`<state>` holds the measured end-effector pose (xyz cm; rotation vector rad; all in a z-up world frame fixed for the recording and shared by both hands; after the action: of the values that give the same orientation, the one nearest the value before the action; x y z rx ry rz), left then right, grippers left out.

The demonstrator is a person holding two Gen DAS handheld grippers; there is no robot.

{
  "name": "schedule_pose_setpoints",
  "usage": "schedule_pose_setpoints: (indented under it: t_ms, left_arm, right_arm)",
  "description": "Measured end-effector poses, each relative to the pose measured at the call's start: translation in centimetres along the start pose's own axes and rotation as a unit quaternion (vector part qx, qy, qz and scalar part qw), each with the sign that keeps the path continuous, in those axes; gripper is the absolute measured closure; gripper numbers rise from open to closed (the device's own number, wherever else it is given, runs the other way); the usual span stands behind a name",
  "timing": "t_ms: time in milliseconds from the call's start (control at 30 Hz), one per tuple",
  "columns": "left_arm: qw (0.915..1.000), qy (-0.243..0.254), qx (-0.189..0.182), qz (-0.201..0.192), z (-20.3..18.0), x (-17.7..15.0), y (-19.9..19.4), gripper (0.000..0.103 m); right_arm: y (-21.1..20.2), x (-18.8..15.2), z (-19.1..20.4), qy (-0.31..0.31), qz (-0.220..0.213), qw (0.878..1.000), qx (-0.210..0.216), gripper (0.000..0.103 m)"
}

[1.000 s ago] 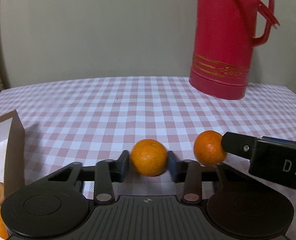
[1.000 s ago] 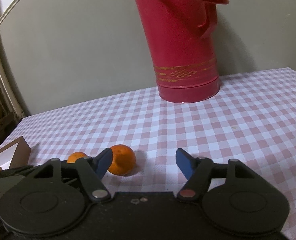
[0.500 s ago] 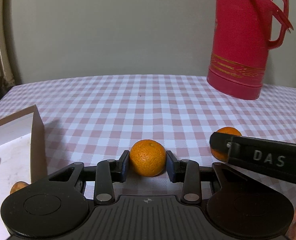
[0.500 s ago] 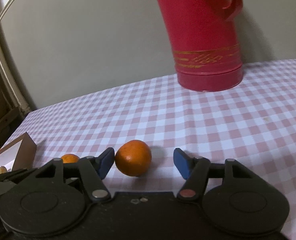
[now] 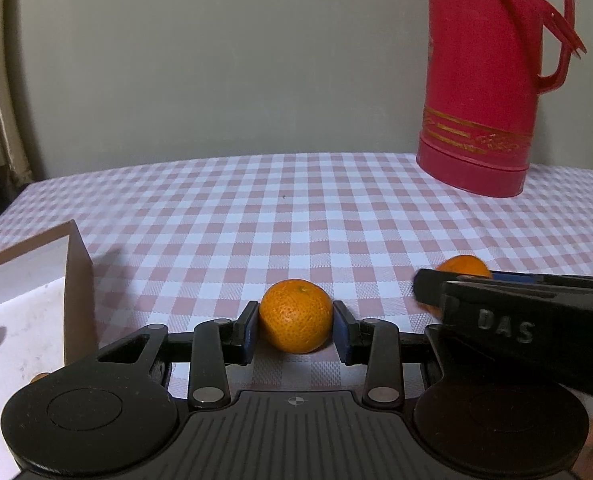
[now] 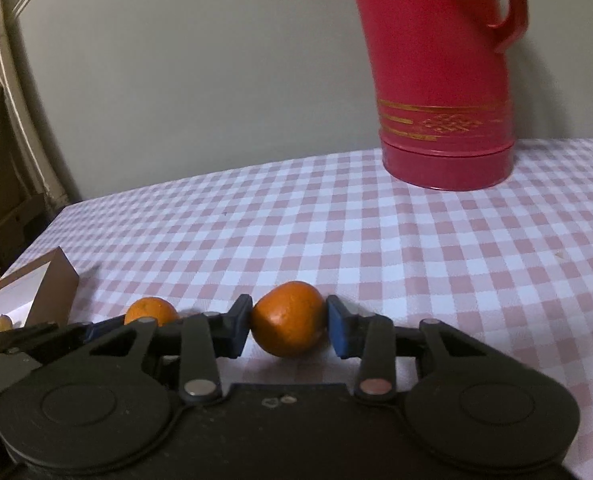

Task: Organize fruits
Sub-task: 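Grasp one orange with the left tool while the right tool grasps the other orange, then carry both held oranges over the white box with both tools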

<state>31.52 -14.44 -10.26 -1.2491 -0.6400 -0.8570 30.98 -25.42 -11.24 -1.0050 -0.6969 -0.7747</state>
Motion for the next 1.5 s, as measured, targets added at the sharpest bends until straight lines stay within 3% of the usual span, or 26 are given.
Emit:
schedule_pose_setpoints:
  t_ms: [300, 633, 1033, 1500]
  left_arm:
    - [1.0, -0.009, -0.002, 0.002, 0.1, -0.5, -1.0, 0.065]
    - [0.9997, 0.014, -0.014, -0.017, 0.6, -1.6, -4.8, 0.065]
    - [0.9988, 0.023, -0.022, -0.038, 3.2, -3.7, -10.5, 0.065]
    - [0.9984, 0.01, -0.018, -0.053, 7.2, -5.2, -13.9, 0.065]
  right_arm:
    - [-2.4, -0.4, -1.3, 0.008, -0.005, 1.0, -0.012, 0.072]
    - [-4.6, -1.3, 0.1, -0.021, 0.002, 1.0, -0.01, 0.072]
    - [-6.9, -3.3, 4.1, -0.051, 0.011, 0.999, -0.001, 0.072]
    - [-8.9, -6.7, 9.2, -0.066, 0.019, 0.998, 0.012, 0.072]
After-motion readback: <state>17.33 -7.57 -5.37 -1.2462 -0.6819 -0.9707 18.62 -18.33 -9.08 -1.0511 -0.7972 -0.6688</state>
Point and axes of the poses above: each gripper's, at about its wrist camera, not at the fingertips, and y roughly the way its jaws point, z to its left, x to its top, the point moved 10 cm from there along y, roughly the way its jaws point, and after that the axes turned 15 degrees about x, right-handed, at the moved point
